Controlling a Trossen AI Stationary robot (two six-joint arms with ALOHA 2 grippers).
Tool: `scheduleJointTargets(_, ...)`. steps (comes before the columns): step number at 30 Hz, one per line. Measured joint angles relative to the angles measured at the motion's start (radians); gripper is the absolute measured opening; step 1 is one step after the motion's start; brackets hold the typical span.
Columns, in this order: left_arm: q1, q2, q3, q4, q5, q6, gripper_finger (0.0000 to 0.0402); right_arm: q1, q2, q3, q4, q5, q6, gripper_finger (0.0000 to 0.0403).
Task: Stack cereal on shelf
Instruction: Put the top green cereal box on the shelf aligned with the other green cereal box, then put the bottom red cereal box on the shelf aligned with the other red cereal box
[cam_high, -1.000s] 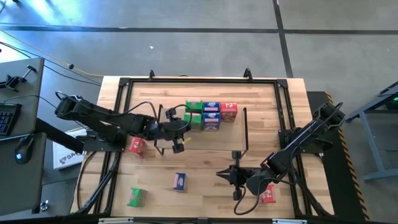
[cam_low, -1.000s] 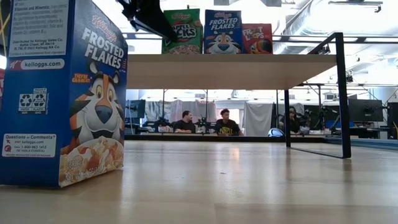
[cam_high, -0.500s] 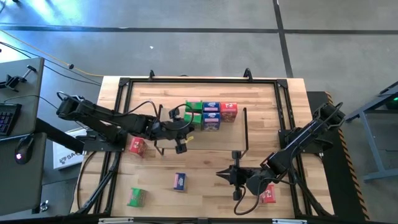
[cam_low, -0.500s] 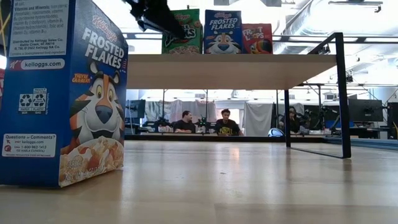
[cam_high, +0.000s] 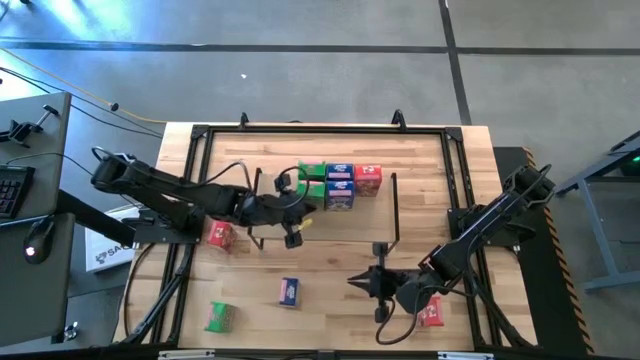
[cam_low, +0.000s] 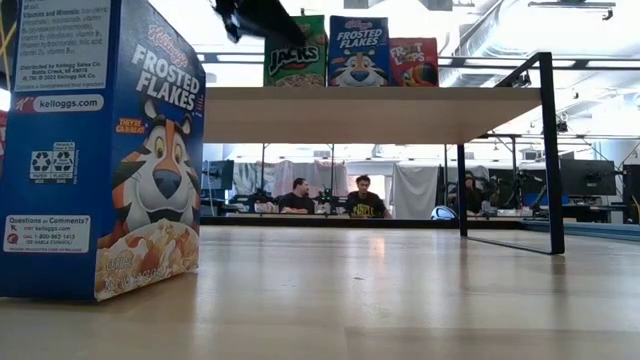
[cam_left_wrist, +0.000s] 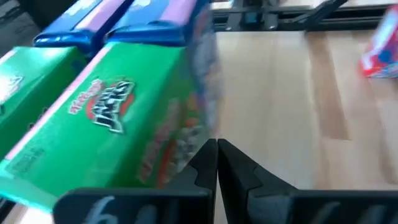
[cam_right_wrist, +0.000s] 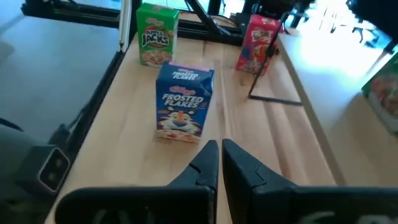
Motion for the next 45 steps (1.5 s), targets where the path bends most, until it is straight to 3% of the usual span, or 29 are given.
scheduleJointTargets(5,-0.088,-0.007,-0.001,0.016,-0.013,-0.02,0.0003,0.009,0.0,0.056,-0.122,-0.025,0.175,0.0013)
scheduleJointTargets(10,-0.135,-0.022,-0.123,0.245,-0.009,-0.006,0.0003,0.052,-0.001,0.172,-0.428,-0.099,0.435,0.005)
scheduleJointTargets(13,-0.14,-0.028,-0.194,0.411,0.017,-0.012,0.0003,0.09,-0.001,0.238,-0.589,-0.147,0.637,0.0087)
scheduleJointTargets(18,-0.141,-0.038,-0.234,0.519,0.05,0.033,0.0003,0.169,0.0,0.33,-0.846,-0.215,1.009,0.0164)
scheduleJointTargets(25,-0.14,-0.073,-0.237,0.525,0.064,0.092,0.0003,0.302,0.002,0.369,-1.163,-0.385,1.623,0.025)
scheduleJointTargets(31,-0.14,-0.081,-0.237,0.524,0.066,0.108,0.0003,0.366,0.039,0.369,-1.219,-0.555,2.014,0.0281)
scheduleJointTargets(34,-0.14,-0.081,-0.237,0.521,0.066,0.11,0.0003,0.375,0.072,0.369,-1.177,-0.58,2.096,0.0286)
scheduleJointTargets(45,-0.14,-0.081,-0.237,0.516,0.066,0.1,0.0003,0.322,0.179,0.369,-1.155,-0.633,2.126,0.0287)
